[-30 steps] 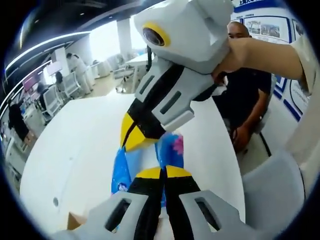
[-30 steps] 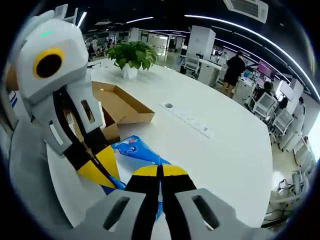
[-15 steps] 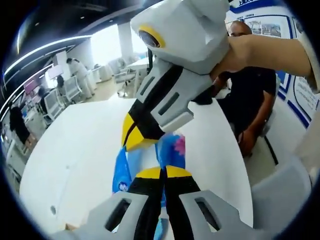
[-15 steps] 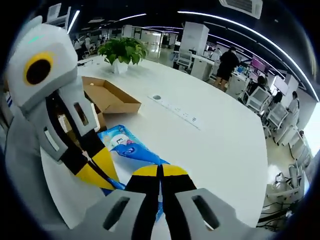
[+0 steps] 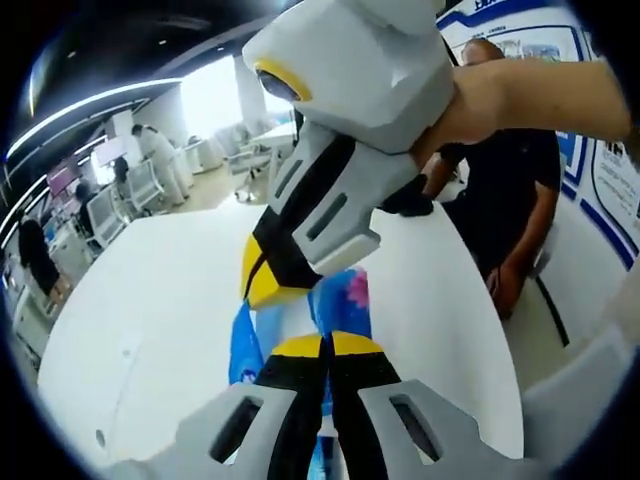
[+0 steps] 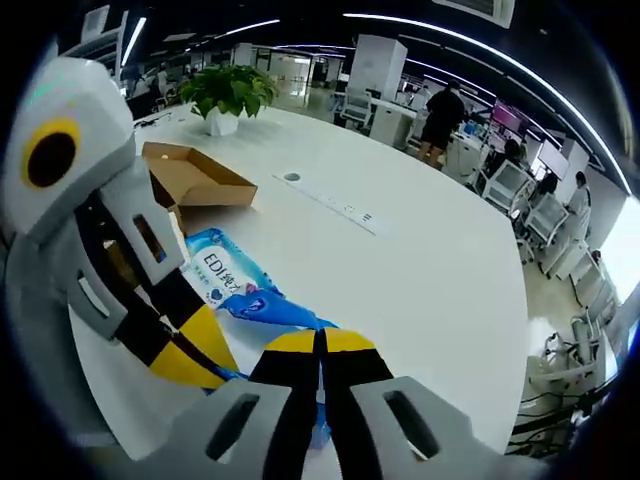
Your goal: Operate the shoe box by opening the lid, removing the specified soft item, and placing it in the target area until the item is outside and the box remains undamaged.
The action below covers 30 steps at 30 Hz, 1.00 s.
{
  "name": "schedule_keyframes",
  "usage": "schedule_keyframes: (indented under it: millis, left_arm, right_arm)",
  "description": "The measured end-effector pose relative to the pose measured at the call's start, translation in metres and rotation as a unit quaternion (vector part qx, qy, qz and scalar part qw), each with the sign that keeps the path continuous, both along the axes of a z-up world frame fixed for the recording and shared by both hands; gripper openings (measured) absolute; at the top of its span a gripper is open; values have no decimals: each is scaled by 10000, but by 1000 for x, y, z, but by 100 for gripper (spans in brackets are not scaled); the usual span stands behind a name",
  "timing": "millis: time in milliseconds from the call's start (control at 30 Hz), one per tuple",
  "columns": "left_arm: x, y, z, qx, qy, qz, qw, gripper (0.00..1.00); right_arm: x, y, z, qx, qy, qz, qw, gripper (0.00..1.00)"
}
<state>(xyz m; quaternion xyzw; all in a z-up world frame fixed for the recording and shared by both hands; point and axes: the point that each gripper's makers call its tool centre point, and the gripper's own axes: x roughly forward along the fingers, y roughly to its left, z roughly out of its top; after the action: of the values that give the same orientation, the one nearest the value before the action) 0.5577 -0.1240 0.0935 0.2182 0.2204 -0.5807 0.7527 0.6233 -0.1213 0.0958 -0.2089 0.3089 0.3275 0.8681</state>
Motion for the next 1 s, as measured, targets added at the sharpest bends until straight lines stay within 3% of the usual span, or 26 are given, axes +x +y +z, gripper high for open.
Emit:
schedule_keyframes:
  millis: [367,1000]
  left_arm:
    - [14,-16,-22,103,21,-292,9995,0]
    - [28,-34,-64,228,389,-261,9986,0]
  right_arm:
    - [15,-19,-23,-214,146,-71,9996,0]
    - [29,-38,-67,-452,466,-251,9976,0]
